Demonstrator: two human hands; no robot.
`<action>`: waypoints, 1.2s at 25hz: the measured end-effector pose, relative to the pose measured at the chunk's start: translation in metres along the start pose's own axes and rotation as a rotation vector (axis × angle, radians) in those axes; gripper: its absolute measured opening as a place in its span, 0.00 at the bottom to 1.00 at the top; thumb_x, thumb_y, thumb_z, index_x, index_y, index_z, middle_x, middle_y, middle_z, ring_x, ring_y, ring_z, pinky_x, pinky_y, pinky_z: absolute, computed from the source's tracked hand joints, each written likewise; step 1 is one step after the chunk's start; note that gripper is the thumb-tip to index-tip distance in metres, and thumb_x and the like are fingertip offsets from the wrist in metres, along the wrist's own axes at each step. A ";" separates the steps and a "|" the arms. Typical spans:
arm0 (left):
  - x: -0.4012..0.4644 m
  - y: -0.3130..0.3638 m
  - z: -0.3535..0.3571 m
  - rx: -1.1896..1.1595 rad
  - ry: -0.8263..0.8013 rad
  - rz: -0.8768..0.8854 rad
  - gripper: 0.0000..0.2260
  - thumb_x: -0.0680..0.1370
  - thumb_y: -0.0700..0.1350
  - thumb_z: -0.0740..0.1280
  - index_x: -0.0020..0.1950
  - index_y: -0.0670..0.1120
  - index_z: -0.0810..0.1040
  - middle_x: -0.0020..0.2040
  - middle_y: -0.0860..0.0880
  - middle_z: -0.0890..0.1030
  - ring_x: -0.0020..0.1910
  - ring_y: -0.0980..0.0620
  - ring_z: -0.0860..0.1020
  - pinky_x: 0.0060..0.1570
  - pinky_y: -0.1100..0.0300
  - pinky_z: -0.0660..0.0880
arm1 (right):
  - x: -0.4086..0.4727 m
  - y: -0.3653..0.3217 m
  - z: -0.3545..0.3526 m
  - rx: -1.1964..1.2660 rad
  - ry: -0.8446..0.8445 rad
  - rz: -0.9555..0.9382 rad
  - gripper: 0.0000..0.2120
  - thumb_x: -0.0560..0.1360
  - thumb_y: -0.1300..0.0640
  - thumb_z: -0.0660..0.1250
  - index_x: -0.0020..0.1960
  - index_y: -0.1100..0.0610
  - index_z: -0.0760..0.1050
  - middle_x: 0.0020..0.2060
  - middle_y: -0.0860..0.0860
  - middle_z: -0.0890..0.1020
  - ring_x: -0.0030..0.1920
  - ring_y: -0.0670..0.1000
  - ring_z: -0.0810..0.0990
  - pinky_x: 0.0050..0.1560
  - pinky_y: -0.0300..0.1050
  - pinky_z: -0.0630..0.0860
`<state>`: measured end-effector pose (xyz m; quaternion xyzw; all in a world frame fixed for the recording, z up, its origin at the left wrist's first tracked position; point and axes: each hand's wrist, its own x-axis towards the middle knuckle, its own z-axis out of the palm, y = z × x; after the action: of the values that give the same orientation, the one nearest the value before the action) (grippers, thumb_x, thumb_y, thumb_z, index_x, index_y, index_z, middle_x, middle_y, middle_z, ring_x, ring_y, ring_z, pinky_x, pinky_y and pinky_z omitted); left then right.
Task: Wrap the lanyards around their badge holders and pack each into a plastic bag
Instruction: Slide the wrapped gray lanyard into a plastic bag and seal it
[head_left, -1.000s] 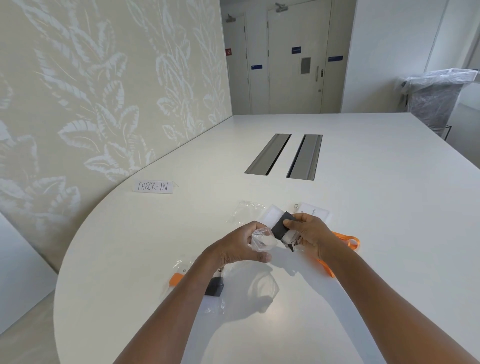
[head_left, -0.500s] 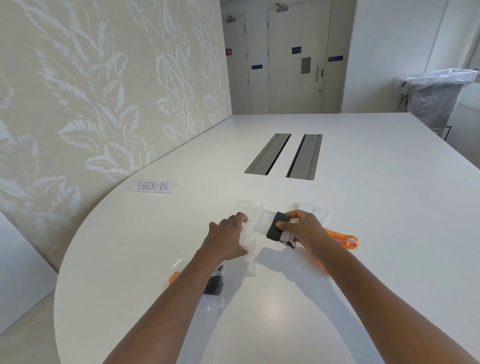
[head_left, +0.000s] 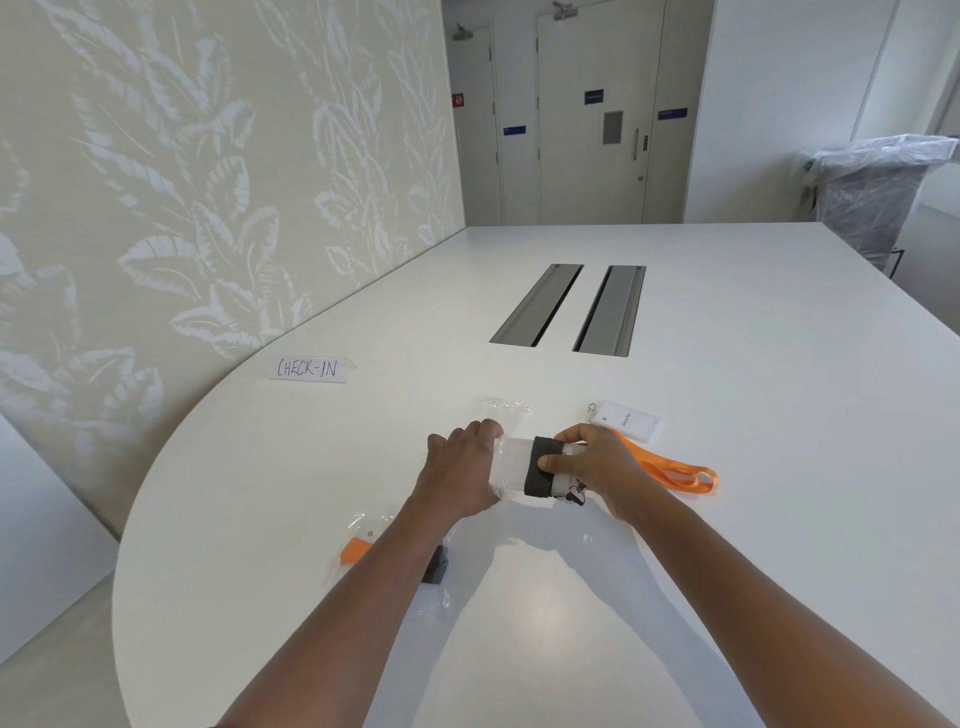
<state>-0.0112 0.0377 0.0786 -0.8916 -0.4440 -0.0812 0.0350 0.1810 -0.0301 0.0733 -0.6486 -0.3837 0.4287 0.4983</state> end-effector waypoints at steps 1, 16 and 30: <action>0.000 0.000 0.001 0.001 0.001 -0.007 0.29 0.72 0.51 0.74 0.68 0.49 0.65 0.62 0.50 0.74 0.56 0.46 0.76 0.56 0.48 0.69 | -0.001 -0.002 0.000 -0.010 -0.010 -0.001 0.18 0.66 0.65 0.80 0.52 0.60 0.78 0.42 0.58 0.83 0.36 0.55 0.81 0.34 0.48 0.80; -0.005 0.017 0.004 -0.122 0.017 0.073 0.35 0.67 0.58 0.75 0.69 0.51 0.66 0.63 0.52 0.73 0.59 0.48 0.75 0.59 0.49 0.66 | -0.004 -0.007 0.000 -0.165 0.035 -0.017 0.16 0.65 0.64 0.79 0.49 0.59 0.78 0.43 0.58 0.81 0.35 0.55 0.80 0.23 0.41 0.75; -0.008 0.025 0.005 -0.392 -0.203 0.085 0.45 0.73 0.63 0.73 0.82 0.52 0.53 0.81 0.50 0.60 0.81 0.54 0.50 0.79 0.45 0.42 | -0.011 0.021 0.005 -0.109 0.152 0.027 0.16 0.66 0.62 0.79 0.49 0.59 0.77 0.46 0.57 0.82 0.40 0.54 0.79 0.35 0.45 0.76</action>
<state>0.0044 0.0176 0.0722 -0.9029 -0.3830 -0.0742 -0.1806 0.1742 -0.0435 0.0541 -0.7103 -0.3589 0.3635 0.4843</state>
